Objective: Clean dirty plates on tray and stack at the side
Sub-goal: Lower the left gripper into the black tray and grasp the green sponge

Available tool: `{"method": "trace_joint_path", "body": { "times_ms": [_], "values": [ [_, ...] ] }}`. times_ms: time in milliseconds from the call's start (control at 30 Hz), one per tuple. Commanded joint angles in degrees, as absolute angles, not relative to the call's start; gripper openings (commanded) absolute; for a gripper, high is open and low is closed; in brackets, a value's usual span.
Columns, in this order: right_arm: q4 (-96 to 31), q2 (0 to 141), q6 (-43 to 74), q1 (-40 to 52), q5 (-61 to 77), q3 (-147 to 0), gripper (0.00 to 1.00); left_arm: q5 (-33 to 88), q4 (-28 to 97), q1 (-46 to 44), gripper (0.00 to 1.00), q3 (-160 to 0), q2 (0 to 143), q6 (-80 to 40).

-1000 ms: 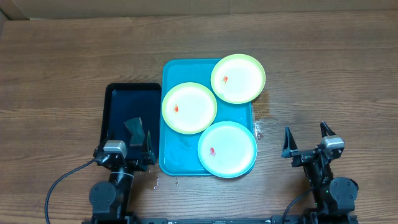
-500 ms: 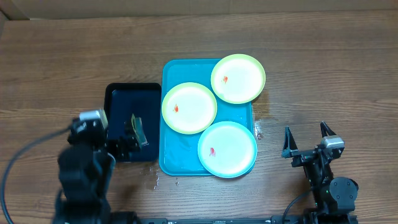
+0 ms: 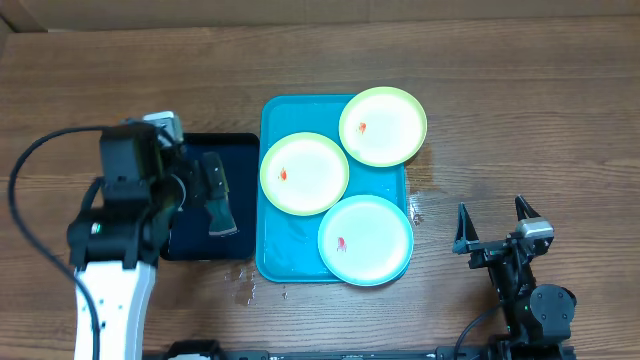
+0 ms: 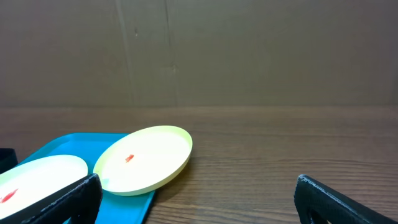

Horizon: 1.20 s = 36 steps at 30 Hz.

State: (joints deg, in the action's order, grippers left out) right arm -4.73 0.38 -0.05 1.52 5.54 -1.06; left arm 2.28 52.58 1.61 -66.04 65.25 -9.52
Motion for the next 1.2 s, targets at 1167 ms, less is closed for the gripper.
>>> {"method": "trace_joint_path", "body": {
  "times_ms": [1167],
  "values": [
    [-4.43, 0.23, -0.03, 1.37, 5.21, -0.47, 1.0, -3.18, 30.96, 2.33, 0.78, -46.57, 83.61, -27.07]
  ]
}}
